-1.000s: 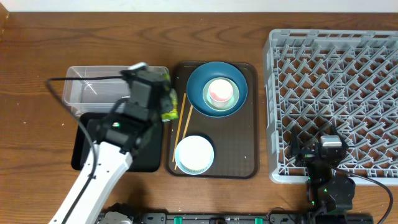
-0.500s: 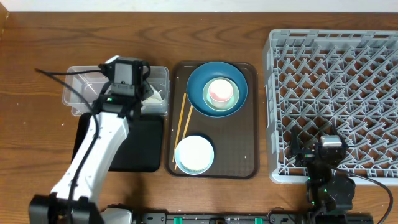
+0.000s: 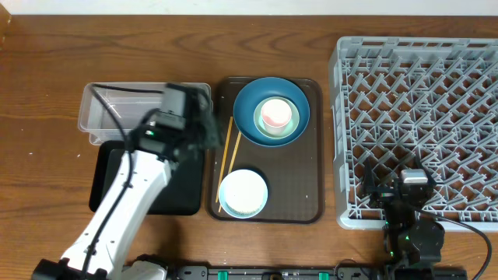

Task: Sort waste into correct bins and load items into the dishwasher rack
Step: 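Move the wrapper left and release it into the clear bin, then reach the left gripper to the rim of the light-blue rice bowl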

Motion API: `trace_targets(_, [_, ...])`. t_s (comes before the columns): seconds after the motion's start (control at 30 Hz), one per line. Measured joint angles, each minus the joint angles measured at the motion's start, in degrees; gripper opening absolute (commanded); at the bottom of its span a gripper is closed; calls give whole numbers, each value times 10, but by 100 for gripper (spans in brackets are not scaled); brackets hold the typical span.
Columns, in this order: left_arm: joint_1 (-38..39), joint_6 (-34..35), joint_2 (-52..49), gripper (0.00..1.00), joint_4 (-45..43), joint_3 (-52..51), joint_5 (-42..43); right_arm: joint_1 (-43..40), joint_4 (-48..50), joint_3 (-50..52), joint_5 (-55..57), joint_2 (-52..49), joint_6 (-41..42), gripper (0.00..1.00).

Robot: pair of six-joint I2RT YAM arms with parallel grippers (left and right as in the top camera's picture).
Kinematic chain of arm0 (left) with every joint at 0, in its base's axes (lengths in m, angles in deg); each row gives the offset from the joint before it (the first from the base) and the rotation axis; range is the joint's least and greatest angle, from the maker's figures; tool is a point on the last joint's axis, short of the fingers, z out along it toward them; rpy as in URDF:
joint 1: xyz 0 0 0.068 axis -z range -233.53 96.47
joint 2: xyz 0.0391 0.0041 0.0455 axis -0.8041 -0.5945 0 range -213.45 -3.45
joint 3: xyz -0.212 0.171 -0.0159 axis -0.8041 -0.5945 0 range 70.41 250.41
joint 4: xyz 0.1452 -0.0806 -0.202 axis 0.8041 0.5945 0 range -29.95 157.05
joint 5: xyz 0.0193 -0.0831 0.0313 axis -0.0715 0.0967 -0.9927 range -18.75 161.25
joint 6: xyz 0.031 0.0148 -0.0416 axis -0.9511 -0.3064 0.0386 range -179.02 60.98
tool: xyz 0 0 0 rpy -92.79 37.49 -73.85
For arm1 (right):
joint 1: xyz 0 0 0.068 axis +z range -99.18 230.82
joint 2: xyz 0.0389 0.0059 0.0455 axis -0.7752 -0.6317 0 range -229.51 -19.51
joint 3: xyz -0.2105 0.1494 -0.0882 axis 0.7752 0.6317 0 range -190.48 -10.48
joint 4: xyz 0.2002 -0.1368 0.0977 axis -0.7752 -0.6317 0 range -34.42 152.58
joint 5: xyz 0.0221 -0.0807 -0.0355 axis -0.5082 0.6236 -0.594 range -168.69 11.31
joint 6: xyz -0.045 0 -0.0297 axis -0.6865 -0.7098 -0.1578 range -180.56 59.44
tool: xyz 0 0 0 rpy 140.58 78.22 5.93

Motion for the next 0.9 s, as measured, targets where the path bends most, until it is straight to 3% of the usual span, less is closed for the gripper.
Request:
trace_targets(0.27, [141, -60, -8, 49, 104, 0, 43, 0, 0, 0, 0, 0, 0, 99])
trace_targets(0.33, [172, -66, -12, 42, 111, 0, 43, 0, 0, 0, 0, 0, 0, 99])
trace_targets(0.63, [274, -76, -47, 38, 94, 0, 4, 0, 0, 0, 0, 0, 0, 99])
trace_targets(0.9, [311, -76, -126, 38, 69, 0, -18, 0, 0, 0, 0, 0, 0, 99])
